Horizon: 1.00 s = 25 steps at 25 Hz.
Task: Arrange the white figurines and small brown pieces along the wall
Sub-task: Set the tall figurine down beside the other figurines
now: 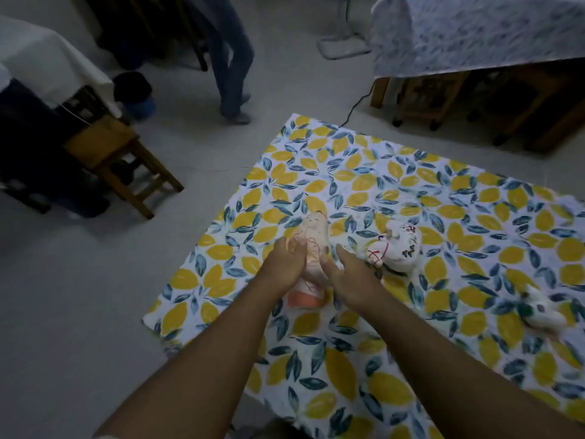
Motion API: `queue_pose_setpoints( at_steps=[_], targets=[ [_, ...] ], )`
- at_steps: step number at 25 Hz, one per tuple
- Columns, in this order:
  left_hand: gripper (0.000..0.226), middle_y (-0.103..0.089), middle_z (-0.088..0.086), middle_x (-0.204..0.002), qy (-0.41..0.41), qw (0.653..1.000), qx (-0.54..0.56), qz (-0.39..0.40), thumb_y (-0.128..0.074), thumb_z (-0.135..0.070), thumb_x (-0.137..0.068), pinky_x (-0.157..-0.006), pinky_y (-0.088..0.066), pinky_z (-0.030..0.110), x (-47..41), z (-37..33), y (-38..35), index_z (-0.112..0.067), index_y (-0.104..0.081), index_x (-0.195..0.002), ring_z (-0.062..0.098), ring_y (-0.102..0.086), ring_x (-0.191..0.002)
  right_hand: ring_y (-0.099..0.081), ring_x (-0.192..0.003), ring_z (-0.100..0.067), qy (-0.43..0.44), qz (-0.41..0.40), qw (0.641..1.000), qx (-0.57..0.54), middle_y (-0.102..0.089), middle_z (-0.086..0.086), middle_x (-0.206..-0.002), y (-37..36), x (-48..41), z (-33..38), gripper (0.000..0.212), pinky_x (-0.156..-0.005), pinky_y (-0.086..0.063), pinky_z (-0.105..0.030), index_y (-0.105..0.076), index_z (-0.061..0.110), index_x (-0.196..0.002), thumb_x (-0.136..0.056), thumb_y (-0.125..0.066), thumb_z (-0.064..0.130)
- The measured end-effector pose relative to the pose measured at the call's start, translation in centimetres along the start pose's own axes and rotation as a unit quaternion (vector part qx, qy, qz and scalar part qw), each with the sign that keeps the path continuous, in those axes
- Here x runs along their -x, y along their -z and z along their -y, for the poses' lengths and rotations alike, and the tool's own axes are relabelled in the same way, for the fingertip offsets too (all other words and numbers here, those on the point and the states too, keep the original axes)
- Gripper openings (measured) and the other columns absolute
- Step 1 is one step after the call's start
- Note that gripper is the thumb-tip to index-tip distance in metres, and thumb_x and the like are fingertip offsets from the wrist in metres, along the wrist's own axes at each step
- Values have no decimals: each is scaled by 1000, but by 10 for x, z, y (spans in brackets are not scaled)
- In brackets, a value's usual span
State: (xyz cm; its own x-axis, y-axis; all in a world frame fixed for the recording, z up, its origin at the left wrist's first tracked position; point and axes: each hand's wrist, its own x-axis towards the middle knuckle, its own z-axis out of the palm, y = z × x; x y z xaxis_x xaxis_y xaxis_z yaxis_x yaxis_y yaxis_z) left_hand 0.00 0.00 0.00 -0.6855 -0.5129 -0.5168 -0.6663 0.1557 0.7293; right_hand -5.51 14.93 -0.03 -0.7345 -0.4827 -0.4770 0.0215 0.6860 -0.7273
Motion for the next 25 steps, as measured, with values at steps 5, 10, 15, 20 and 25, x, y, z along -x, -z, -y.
queue_pose_setpoints(
  at_steps=[5, 10, 15, 20, 25],
  targets=[
    [66, -54, 1, -138, 60, 988, 106, 96, -59, -59, -90, -77, -54, 36, -28, 12, 19, -26, -42, -145, 21, -61, -111, -59, -122, -23, -53, -15, 986, -159, -48, -8, -152, -17, -24, 19, 87, -96, -55, -43, -15, 26, -161, -94, -66, 47],
    [66, -56, -5, -136, -98, 978, 135, 129, -64, -56, -89, -81, -60, 36, -53, -20, 49, -40, -38, -148, 16, -61, -115, -58, -125, -13, 39, -74, 968, -235, -54, 6, -145, 4, -35, 36, 91, -90, -60, -42, -25, 39, -157, -86, -80, 25],
    [62, -52, -12, -141, -240, 950, 109, 170, -73, -43, -88, -88, -58, 33, -67, -32, 56, -50, -41, -140, 7, -52, -128, -54, -129, -4, 120, -125, 955, -240, -58, 18, -140, 10, -44, 35, 81, -85, -59, -26, -38, 44, -150, -85, -80, 21],
    [61, -58, -14, -135, -271, 942, 115, 164, -75, -28, -89, -92, -57, 45, -65, -9, 46, -42, -43, -139, 8, -54, -128, -50, -129, 5, 126, -160, 956, -213, -54, 29, -141, -5, -38, 23, 72, -90, -52, -15, -39, 49, -147, -89, -77, 32],
    [63, -51, -18, -143, -293, 937, 97, 167, -70, -26, -92, -98, -53, 46, -60, -8, 36, -40, -39, -145, 4, -48, -133, -50, -127, 8, 108, -184, 954, -212, -57, 32, -134, -10, -33, 13, 68, -88, -48, -8, -41, 53, -143, -91, -75, 26]
  ],
)
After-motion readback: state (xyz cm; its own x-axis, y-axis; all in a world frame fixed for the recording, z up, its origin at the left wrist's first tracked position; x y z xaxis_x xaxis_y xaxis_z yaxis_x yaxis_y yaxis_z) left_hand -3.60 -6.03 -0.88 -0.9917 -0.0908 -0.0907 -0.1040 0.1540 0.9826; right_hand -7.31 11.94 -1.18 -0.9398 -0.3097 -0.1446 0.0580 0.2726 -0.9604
